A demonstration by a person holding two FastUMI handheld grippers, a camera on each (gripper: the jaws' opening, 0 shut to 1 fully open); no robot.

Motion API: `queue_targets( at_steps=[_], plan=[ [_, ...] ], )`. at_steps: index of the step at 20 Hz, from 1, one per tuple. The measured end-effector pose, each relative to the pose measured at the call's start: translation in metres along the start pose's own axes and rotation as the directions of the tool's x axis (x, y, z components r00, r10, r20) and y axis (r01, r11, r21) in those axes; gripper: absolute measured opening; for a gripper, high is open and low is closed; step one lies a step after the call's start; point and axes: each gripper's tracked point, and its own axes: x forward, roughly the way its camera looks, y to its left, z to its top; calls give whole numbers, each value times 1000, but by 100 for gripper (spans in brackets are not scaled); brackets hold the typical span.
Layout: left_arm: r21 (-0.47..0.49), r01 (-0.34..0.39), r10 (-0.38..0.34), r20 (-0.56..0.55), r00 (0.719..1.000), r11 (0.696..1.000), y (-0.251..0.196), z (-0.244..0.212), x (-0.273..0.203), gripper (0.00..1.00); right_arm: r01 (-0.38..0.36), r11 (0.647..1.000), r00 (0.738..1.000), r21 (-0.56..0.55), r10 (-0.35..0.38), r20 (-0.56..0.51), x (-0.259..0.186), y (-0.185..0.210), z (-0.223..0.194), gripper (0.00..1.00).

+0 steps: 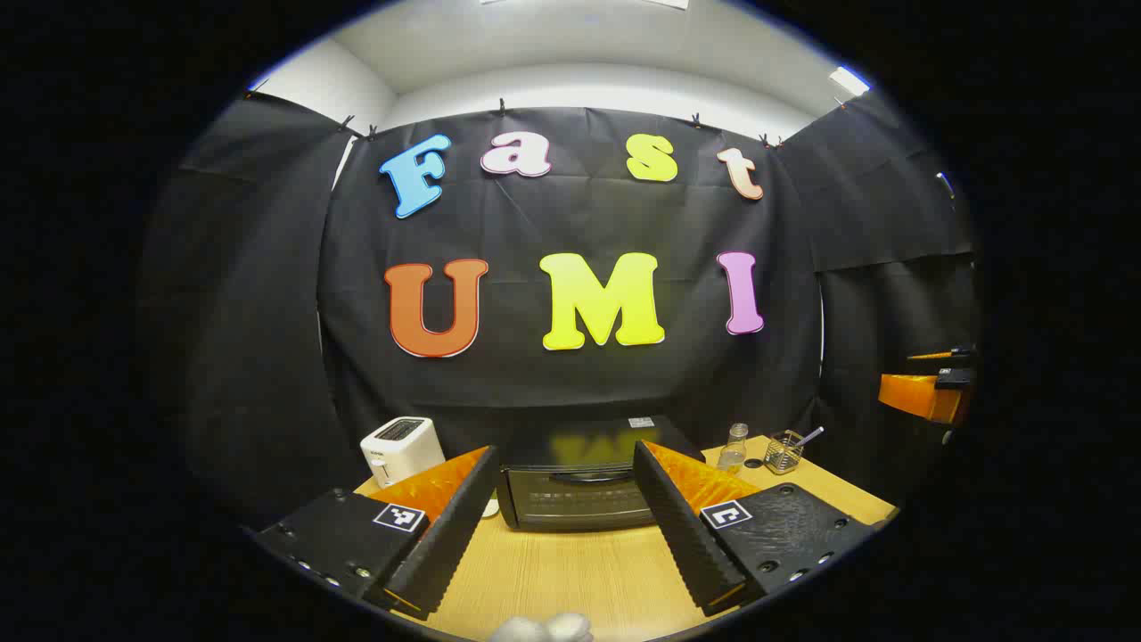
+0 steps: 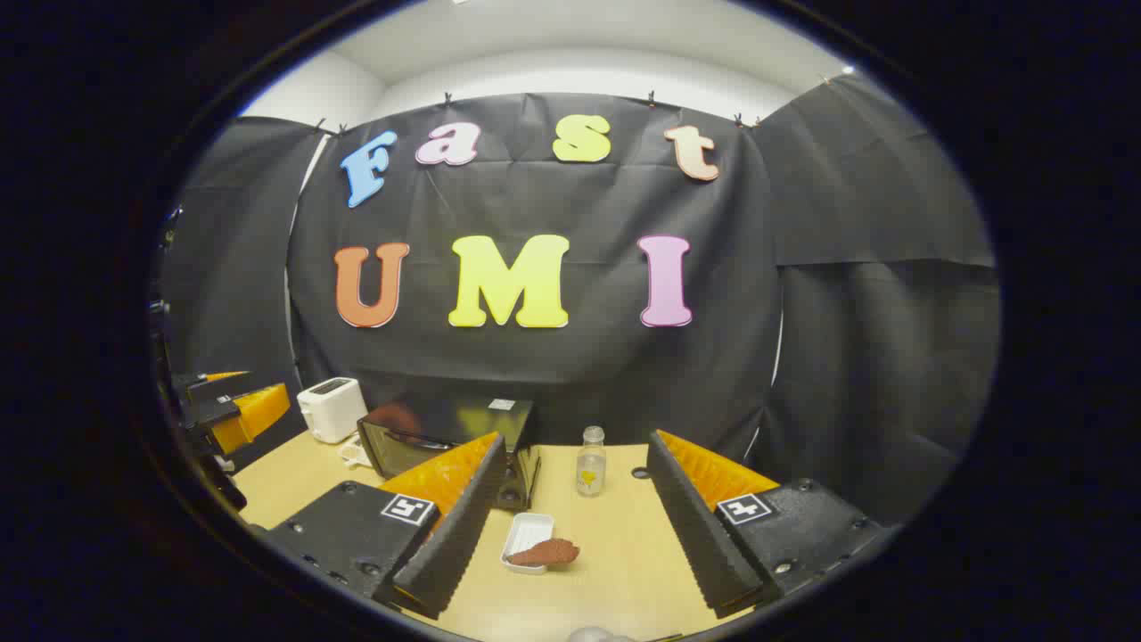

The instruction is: Open the electric oven with the left hand, put the food in, and close the electric oven.

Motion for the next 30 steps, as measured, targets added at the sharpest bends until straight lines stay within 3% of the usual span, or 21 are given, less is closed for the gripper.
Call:
queue_targets(
  at_steps=[6, 7, 18, 24, 30],
  plan=[
    [4, -13, 13, -2, 1000, 1000, 1, -6, 6, 100, -14, 1000, 1000, -12, 14, -6, 1, 1, -1, 100],
    [6, -11, 11, -1, 1000, 1000, 0, -7, 7, 96, -12, 1000, 1000, -15, 12, -8, 2, 0, -2, 100],
    [0, 19, -19, -28, 999, 1000, -14, -25, 54, 96, 19, 999, 999, -30, -21, -49, -1, -19, -7, 100],
    [-5, 52, -52, -61, 997, 999, -33, -49, 110, 96, 83, 996, 994, -40, -86, -68, -12, -39, -11, 100],
    [-31, 64, -69, -163, 984, 997, -47, -103, 172, 97, 176, 983, 977, -42, -180, -114, -29, -66, -22, 100]
  ],
)
